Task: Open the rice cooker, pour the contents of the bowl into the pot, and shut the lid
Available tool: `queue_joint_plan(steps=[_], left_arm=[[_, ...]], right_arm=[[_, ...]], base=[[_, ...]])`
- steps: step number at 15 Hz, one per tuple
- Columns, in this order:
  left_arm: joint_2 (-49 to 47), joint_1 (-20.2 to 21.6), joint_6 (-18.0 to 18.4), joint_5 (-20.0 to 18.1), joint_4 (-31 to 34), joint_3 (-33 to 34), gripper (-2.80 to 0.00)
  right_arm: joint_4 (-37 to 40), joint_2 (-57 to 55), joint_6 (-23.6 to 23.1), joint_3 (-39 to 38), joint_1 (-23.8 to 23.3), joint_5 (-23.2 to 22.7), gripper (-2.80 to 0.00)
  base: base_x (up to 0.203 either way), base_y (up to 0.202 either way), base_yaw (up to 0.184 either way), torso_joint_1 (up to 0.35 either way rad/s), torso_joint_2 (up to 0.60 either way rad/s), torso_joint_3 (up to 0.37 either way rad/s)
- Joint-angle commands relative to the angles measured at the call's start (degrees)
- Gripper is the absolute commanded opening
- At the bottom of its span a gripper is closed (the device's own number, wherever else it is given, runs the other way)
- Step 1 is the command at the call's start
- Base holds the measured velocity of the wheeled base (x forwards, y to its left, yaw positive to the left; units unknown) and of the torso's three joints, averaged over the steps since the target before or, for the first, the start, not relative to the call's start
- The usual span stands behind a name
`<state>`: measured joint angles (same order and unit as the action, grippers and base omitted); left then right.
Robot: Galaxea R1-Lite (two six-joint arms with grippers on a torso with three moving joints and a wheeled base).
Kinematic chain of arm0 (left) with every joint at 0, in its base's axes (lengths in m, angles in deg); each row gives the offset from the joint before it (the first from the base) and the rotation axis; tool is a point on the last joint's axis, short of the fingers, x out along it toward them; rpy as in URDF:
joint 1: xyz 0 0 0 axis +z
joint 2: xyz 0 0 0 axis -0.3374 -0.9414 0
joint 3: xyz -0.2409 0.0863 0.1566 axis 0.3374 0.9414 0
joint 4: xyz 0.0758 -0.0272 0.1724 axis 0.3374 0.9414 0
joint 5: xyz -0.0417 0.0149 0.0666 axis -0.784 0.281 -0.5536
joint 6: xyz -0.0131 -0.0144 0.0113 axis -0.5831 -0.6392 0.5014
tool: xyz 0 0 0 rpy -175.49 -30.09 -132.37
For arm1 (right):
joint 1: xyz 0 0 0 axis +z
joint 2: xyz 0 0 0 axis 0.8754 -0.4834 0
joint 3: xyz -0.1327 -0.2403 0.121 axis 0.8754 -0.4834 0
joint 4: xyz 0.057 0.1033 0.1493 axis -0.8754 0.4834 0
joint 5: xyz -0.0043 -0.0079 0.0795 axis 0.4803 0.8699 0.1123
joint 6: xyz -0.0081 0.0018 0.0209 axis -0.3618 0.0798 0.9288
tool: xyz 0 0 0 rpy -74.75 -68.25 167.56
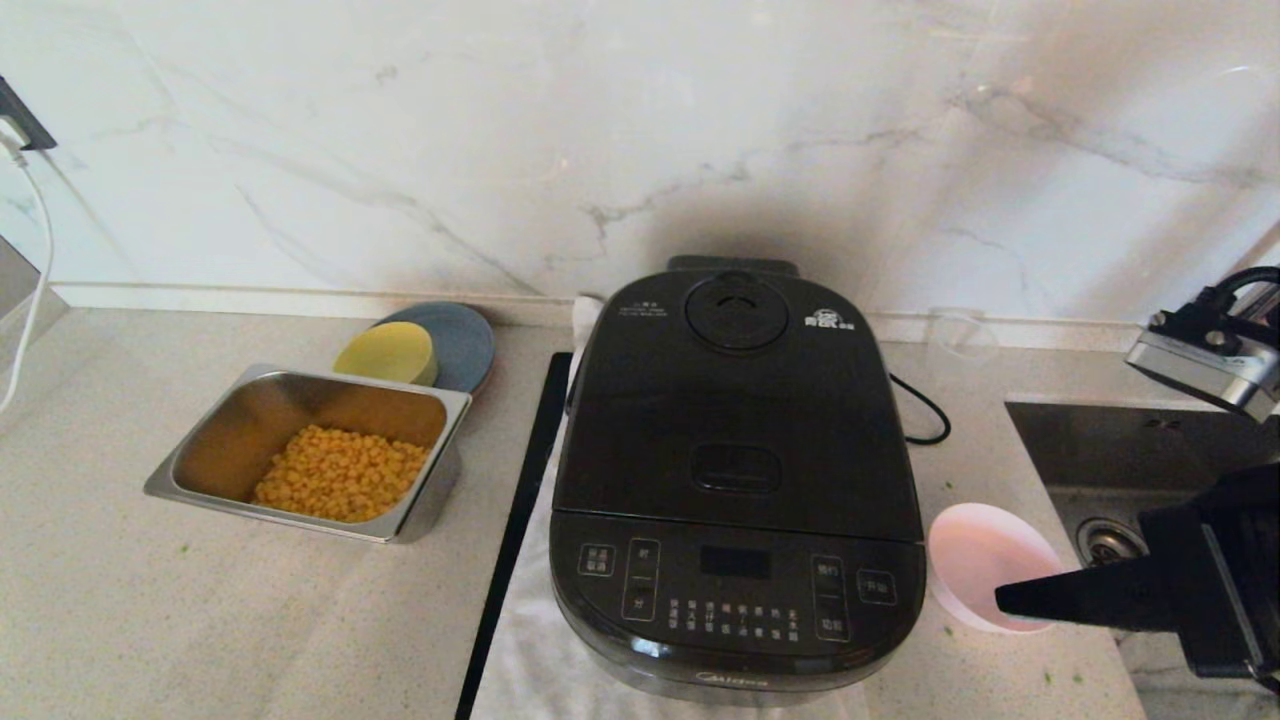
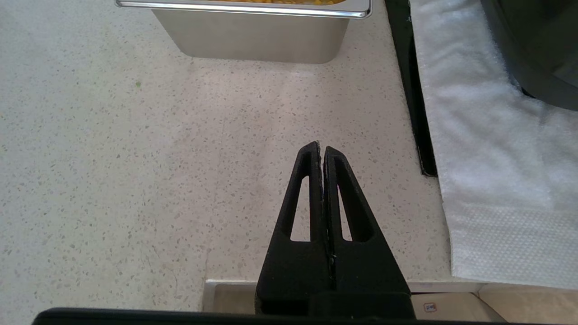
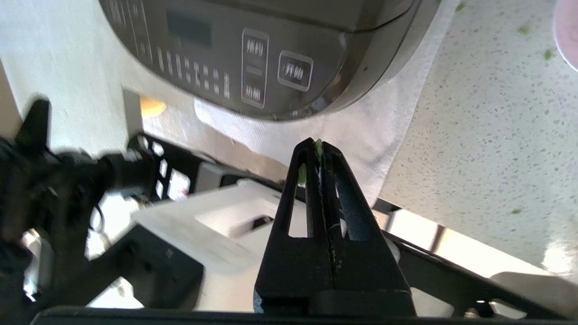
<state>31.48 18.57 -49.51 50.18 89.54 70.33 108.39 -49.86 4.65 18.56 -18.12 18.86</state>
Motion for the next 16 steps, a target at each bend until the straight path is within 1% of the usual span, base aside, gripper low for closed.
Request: queue_joint_plan(steps=[1,2,5,9,16], left_arm=[[0.06,0.0,0.04,-0.01,0.04,-0.01,-2.8],[0.06,0.0,0.04,-0.01,0.04,-0.01,-2.8],[0.06,0.0,0.04,-0.01,0.04,-0.01,-2.8],[0.06,0.0,0.04,-0.01,0.04,-0.01,-2.8],[0.06,0.0,0.04,-0.01,0.04,-0.01,-2.8]], right_arm=[[0.21,-0.9,-1.23,-0.76,2.19,-0.46,-2.8],[-0.68,-1.75,-1.32,-1.52,3.18,-0.44,-2.8],[-6.34,-4.8,-1.33,-3.24,3.6,-0.15,-2.8],[-10.15,-8.94,-1.34,-2.39,3.69,-0.12,-2.8],[-10.82,-9.21,-0.9,-2.99,3.6,-0.25,-2.8]], base=[[0.0,0.0,0.0,0.0,0.0,0.0],[0.0,0.0,0.0,0.0,0.0,0.0],[0.0,0.0,0.0,0.0,0.0,0.0],[0.0,0.0,0.0,0.0,0.0,0.0],[0.0,0.0,0.0,0.0,0.0,0.0]])
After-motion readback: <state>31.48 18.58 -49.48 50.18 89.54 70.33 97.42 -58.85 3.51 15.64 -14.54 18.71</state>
